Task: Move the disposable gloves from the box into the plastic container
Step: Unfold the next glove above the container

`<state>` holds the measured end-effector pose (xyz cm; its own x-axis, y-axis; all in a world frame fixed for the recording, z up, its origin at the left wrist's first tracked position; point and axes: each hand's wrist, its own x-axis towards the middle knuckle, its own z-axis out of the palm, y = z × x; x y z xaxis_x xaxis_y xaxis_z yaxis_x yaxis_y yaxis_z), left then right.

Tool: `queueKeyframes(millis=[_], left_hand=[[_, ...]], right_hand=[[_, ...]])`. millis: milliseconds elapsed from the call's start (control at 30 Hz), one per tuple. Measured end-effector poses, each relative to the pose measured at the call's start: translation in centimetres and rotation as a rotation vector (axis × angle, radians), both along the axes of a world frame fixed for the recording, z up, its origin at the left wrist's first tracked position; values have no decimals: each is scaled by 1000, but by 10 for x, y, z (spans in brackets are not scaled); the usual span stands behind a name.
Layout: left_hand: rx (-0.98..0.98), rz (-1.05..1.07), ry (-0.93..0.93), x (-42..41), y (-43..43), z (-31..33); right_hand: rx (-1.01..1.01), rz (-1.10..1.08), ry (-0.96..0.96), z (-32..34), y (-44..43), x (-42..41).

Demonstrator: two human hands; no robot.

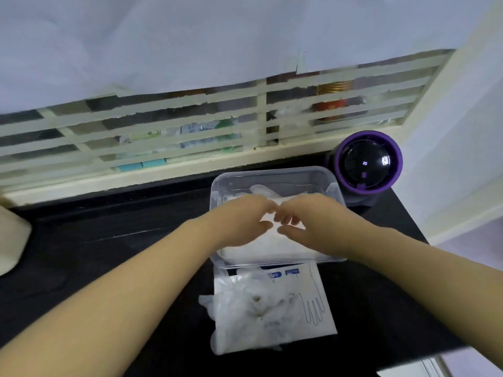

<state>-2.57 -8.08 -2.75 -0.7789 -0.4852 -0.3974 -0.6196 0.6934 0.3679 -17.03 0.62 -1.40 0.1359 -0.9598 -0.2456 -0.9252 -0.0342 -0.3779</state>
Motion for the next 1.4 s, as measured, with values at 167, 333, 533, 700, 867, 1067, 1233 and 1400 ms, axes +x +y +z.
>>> queueKeyframes(millis=[167,333,533,700,867,1067,1233,1400], left_hand=[[-68,40,271,43,38,24],[-6,-71,136,72,76,2],[-62,-141,-35,80,92,-46],[-181,-145,-54,79,94,-56],[-201,-170,-48,81,97,-57],[-208,-169,-55,79,99,-54],[-285,-184,-15,77,98,-60],[-212,-109,42,82,94,-52]], right_hand=[[106,149,-40,16,44,24],[116,188,110,-15,63,36],[-21,118,106,-22,71,40],[-151,-176,-237,-9,74,29],[-229,-358,-424,-5,75,19],[-370,-485,-527,-5,73,13],[-300,-493,-578,-6,71,13],[-113,-405,-523,-12,81,18]])
